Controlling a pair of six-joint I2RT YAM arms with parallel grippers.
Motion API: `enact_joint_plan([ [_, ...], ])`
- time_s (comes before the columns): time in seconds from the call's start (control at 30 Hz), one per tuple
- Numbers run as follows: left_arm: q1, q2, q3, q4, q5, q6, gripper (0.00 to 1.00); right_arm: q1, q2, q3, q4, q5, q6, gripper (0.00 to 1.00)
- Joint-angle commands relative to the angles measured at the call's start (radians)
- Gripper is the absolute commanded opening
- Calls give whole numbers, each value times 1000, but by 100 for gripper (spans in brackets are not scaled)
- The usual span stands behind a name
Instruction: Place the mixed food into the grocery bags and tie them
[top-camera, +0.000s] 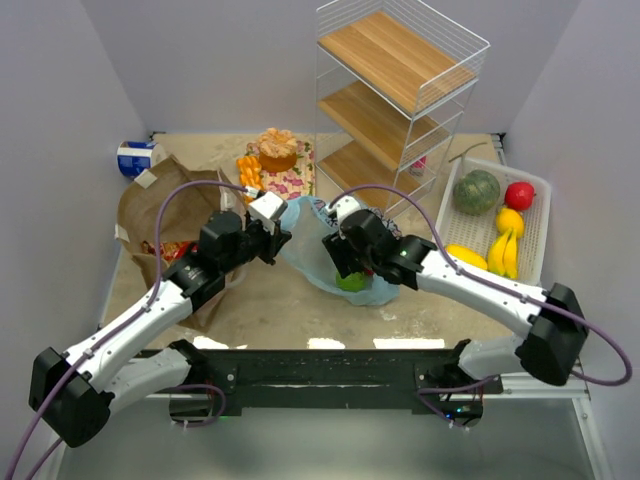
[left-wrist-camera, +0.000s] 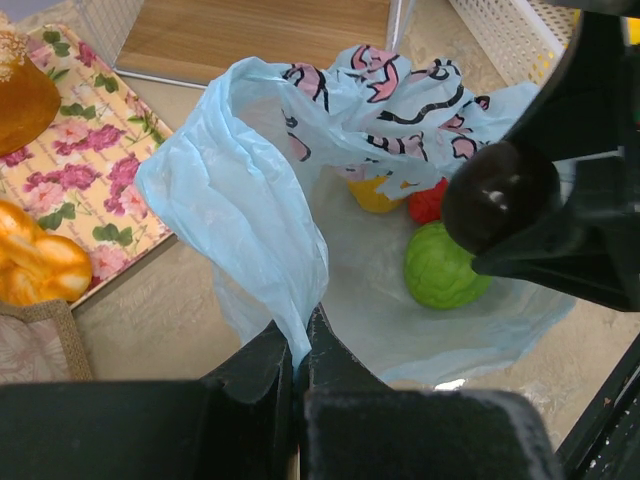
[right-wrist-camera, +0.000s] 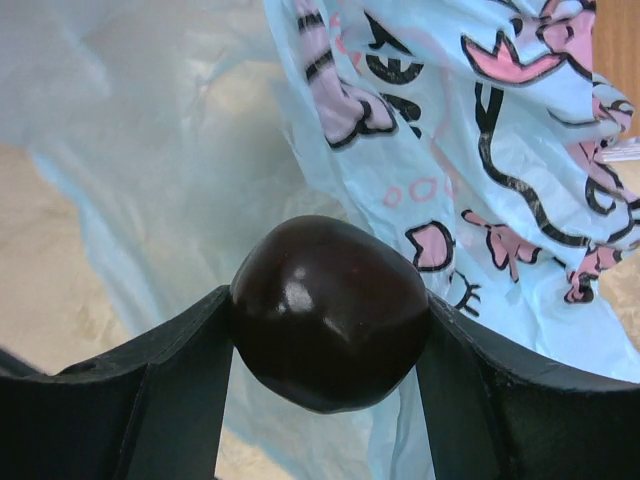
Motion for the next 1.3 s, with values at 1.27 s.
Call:
enact_joint_plan([
  [1.27,6,-33,13,13,-11,15,0,-1052,470,539,187,-272,-116,70],
])
